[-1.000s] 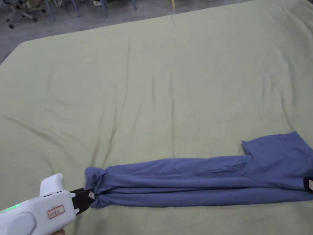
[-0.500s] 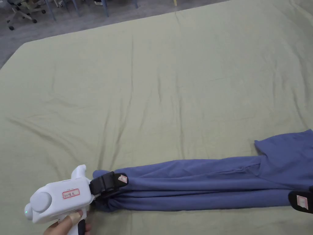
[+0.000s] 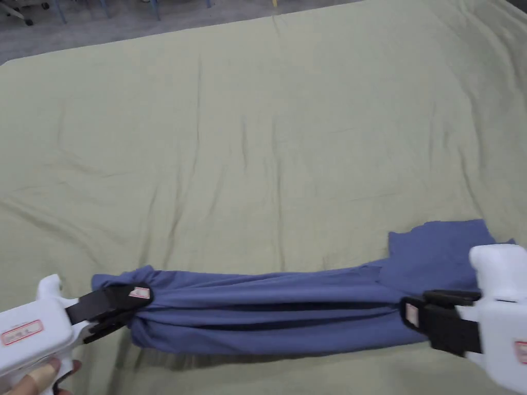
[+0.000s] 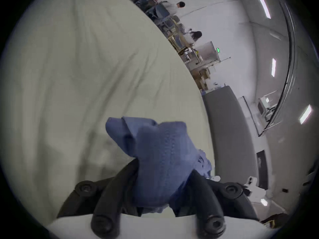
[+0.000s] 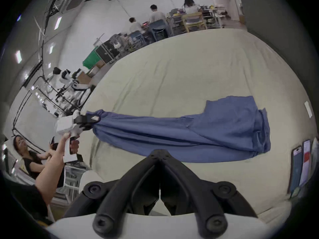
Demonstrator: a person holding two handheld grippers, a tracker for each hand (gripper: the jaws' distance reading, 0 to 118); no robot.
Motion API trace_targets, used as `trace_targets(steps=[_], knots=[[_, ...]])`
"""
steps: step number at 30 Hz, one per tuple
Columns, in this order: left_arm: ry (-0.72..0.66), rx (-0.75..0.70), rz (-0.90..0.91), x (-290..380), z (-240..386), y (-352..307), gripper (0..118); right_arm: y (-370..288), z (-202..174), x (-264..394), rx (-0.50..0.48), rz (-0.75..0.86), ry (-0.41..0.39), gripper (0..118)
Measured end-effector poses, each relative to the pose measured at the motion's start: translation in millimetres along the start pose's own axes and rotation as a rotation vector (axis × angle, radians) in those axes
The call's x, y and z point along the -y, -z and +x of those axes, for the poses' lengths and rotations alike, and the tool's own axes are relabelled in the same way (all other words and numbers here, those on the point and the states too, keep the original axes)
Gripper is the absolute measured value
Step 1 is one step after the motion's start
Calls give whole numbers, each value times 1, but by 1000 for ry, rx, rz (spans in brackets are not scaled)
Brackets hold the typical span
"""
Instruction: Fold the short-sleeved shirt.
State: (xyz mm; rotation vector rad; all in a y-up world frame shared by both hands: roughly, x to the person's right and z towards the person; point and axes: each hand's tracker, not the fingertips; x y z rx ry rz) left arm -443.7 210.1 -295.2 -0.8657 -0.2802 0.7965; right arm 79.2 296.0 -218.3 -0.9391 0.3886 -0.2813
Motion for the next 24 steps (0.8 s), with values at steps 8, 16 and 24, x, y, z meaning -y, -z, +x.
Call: trace_targets(steps=[8, 16, 24], knots=[[15, -267, 104, -19, 24, -60, 12, 11, -97, 21, -113, 11, -201, 3], [188, -151, -22, 75, 157, 58, 12, -17, -66, 28, -45, 11, -118, 4], [310, -316, -140, 144, 172, 208, 20, -55, -26, 44, 99, 32, -86, 4]])
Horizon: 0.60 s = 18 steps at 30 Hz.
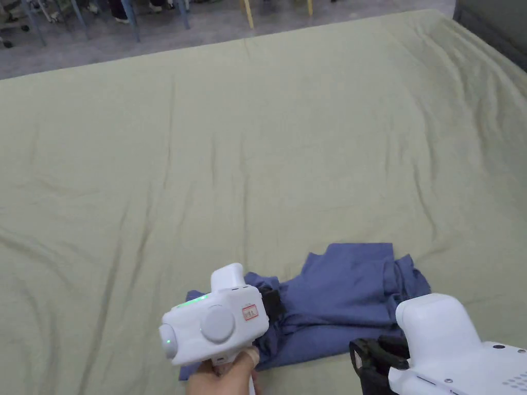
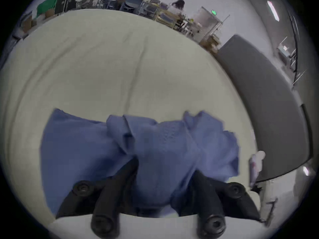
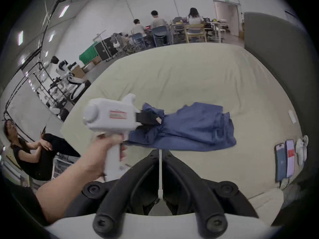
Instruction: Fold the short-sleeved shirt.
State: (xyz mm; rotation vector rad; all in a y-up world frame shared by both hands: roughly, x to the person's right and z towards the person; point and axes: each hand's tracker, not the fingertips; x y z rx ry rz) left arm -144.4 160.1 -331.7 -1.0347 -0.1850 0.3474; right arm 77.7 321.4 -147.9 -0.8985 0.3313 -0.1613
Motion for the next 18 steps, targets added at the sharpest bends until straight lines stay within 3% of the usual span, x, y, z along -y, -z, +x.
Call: trace_targets(steps=[3, 4, 5, 6, 9, 10, 11, 12, 13, 14, 16, 18], knots=[[-117, 154, 98, 6, -12, -22, 50, 0, 6, 3, -81, -34, 78, 4], [-157, 213, 67, 4, -16, -32, 70, 0, 5, 3, -69, -23, 63, 5], [-199, 236, 27, 2, -20, -46, 99, 0, 1, 4, -56, -9, 53, 5], [-206, 237, 33, 0, -24, -59, 110, 0, -2, 4, -35, 15, 30, 5], [-167, 196, 249, 1, -38, -122, 98, -2, -8, 1, -53, 52, -9, 5], [-147, 125, 270, -1, -41, -131, 79, -4, -8, 0, -66, 57, -8, 5], [-137, 13, 262, -2, -43, -133, 27, -5, -9, 0, -84, 58, -1, 6], [-103, -99, 224, -2, -37, -128, 0, -7, -8, 0, -96, 55, 6, 6], [-43, -207, 176, -1, -34, -114, 0, -8, -7, 1, -107, 54, 13, 6], [15, -212, 120, 1, -33, -98, 0, -9, -5, 2, -111, 54, 20, 6], [-23, -43, 53, 7, -20, -67, 0, -12, -1, 4, -103, 56, 31, 6], [51, 3, 5, 20, 15, -39, 0, -16, 5, 7, -80, 58, 50, 6]])
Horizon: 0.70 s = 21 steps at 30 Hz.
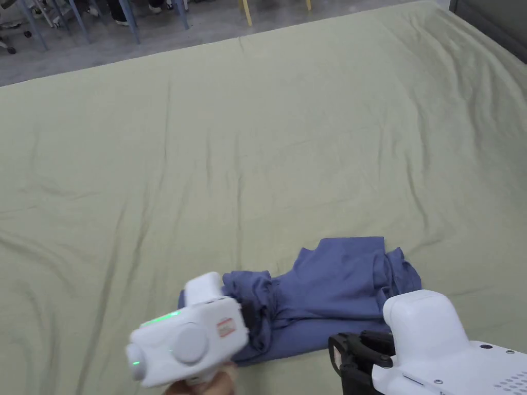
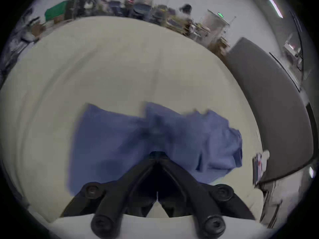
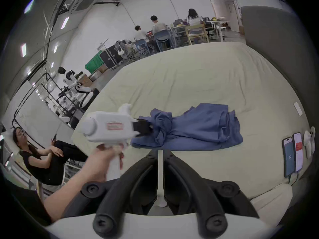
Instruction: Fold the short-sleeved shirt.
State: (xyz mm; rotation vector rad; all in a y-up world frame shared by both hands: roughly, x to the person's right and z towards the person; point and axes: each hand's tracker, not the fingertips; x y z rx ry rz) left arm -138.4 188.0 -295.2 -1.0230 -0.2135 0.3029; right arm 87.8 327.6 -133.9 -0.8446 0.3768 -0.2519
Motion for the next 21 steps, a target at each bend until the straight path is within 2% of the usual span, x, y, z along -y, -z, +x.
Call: trace_targets(steps=[2, 5, 8, 9, 11, 12, 16, 17, 19, 20, 21], knots=[[114, 49, -37, 13, 47, 23, 0, -4, 6, 1, 18, -3, 17, 6], [98, 189, -153, 29, 97, 57, 0, -11, 10, 2, 45, 0, 22, 6], [219, 171, -132, 32, 123, 60, 0, -17, 8, 1, 59, 9, 12, 7], [192, 184, -121, 28, 117, 50, 0, -18, 7, 0, 61, 11, 10, 7], [54, 381, -87, 16, 84, 21, 0, -20, 3, -2, 47, 24, 2, 7], [3, 415, -57, 12, 65, 5, 0, -20, 1, -3, 36, 33, -4, 7], [-159, 416, 88, -9, -51, -60, 0, -10, -15, -7, -4, 40, -49, 7], [-194, 434, 93, -16, -84, -69, 15, -6, -18, -7, -15, 35, -52, 7], [-245, 389, 59, -26, -134, -74, 110, 1, -24, -8, -45, 18, -48, 7], [-303, 370, 115, -26, -157, -80, 118, 4, -27, -8, -57, 7, -44, 7], [-304, 344, 102, -19, -166, -66, 118, 6, -29, -9, -67, -4, -43, 7]])
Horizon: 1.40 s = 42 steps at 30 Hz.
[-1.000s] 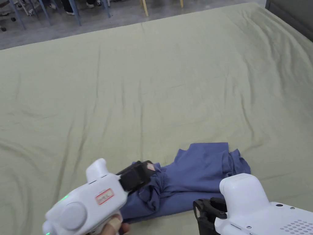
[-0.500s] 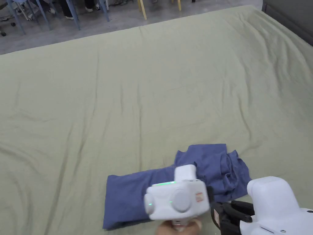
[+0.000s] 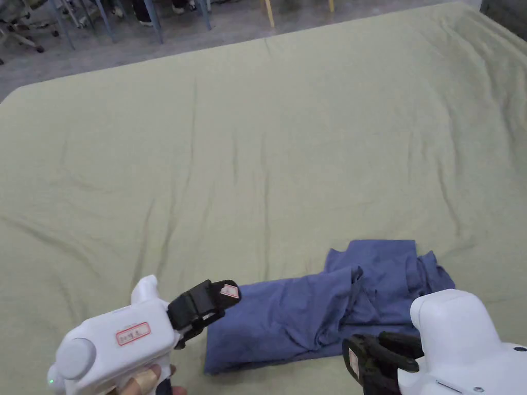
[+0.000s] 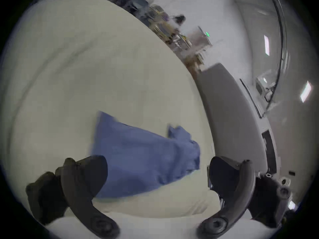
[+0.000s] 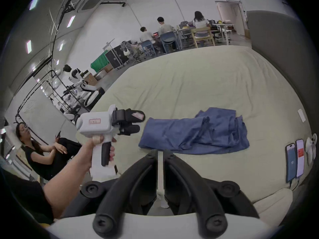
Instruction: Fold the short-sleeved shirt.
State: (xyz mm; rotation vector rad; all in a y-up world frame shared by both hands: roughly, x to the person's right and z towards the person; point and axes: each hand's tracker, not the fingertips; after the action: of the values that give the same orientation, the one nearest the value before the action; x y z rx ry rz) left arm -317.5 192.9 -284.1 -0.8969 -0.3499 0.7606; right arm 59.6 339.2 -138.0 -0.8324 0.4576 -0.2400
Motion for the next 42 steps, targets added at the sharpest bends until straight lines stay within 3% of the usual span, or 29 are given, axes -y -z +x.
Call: trace_targets(steps=[4, 5, 7, 9, 10, 11, 12, 13, 14, 17, 18, 21, 24, 28, 29, 30, 35, 40, 42], knots=[[-91, 63, -61, 15, -47, 40, 118, 4, -4, -1, -9, -22, 1, 8], [-85, 69, -80, -22, -58, 37, 118, 3, -4, -1, -6, -24, 1, 8], [-129, 90, -131, -12, -58, 61, 118, 3, -3, -2, 1, -24, 6, 8], [-39, 121, -53, -4, -36, 60, 115, 3, -2, -3, 8, -26, 15, 9], [-47, 203, -49, -4, -32, 58, 108, 4, -2, -4, 15, -30, 17, 9], [-81, 155, -39, -2, -28, 56, 95, 5, -2, -4, 21, -34, 19, 9], [-50, 52, -26, 1, -26, 53, 66, 6, -1, -3, 21, -38, 22, 9], [-33, -31, -43, 4, -28, 49, 22, 8, -1, -3, 19, -45, 25, 9], [-30, -110, -18, 6, -38, 41, 13, 10, -2, -3, 15, -53, 26, 10], [-454, 296, 0, 16, -82, 10, 13, 13, -5, -2, 5, -67, 23, 10], [-459, 319, 17, 19, -83, -1, 13, 13, -7, -2, 3, -69, 18, 10], [-325, 199, 60, 14, -56, -36, 13, 12, -10, -1, 2, -62, 2, 11], [-338, 159, 130, -8, -62, -78, 13, 11, -10, -2, -3, -60, -3, 11], [-239, -164, 199, -36, -52, -112, 13, 13, -11, -2, 1, -55, -6, 12], [-154, -261, 208, -33, -37, -112, 13, 14, -11, -2, -1, -56, -4, 12], [-152, -280, 185, -33, -29, -107, 13, 15, -12, -1, -3, -58, -2, 12], [-33, -130, 158, -11, 58, -53, 13, 17, -12, 0, -5, -66, 7, 13], [86, -108, -10, 18, 125, 61, 13, 8, -8, -2, 17, -50, 4, 13], [118, -132, -65, 29, 125, 101, 13, 2, -4, -2, 38, -38, 8, 13]])
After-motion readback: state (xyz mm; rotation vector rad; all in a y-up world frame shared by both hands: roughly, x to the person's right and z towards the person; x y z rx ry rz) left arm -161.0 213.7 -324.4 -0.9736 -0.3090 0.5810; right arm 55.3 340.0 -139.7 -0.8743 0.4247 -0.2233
